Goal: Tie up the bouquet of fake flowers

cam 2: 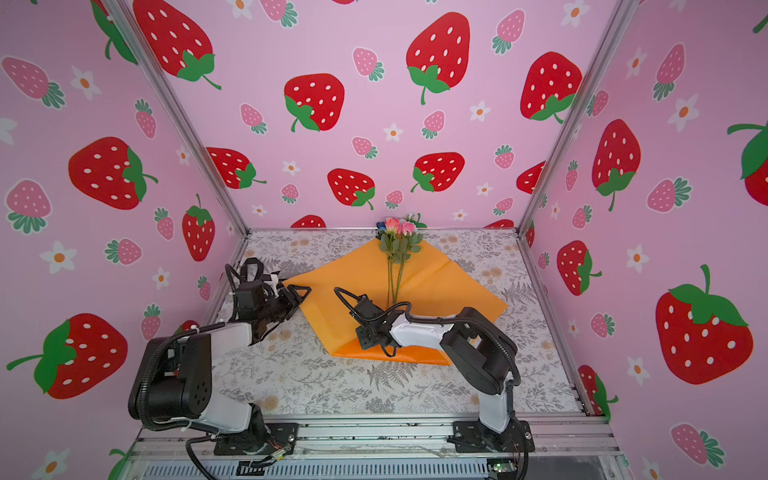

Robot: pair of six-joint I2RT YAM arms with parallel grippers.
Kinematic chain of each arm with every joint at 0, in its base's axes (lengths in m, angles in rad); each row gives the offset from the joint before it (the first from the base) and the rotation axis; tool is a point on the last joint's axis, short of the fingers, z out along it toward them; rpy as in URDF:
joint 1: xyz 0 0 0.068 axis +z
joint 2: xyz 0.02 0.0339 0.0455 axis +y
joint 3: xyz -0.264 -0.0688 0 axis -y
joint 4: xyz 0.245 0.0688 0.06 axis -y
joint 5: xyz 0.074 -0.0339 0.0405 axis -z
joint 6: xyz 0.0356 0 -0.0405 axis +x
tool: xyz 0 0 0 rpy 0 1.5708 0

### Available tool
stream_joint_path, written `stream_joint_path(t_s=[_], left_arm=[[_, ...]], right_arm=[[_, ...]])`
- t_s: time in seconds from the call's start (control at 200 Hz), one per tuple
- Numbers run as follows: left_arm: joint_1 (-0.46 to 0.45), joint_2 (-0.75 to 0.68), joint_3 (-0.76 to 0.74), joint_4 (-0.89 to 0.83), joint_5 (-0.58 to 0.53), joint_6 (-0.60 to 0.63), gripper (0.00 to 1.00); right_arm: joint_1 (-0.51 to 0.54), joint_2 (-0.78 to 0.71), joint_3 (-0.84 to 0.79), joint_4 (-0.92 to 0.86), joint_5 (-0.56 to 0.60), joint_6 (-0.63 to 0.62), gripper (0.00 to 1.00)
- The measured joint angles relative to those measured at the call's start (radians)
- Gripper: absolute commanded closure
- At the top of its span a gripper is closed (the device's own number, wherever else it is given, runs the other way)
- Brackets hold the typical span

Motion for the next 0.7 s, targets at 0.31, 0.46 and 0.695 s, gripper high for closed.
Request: stream_joint_path(t_s=[0.31, 0.46, 0.695], left_arm=[[-0.068, 0.001, -0.016, -0.002, -0.018, -0.010, 0.48], [-0.097, 0.001, -0.016, -0.010, -0.034, -0.006, 0.70], [-0.141, -0.058, -0.005, -0.098, -0.066, 0.014, 0.86]], right_arm=[[0.000, -0.048, -0.068, 0.035, -0.058, 0.048, 0.71], [0.000, -0.056, -0.081, 0.048, -0.079, 0.061, 0.71], [-0.007, -0.056, -0.081, 0.068, -0.110, 0.063, 0.75]])
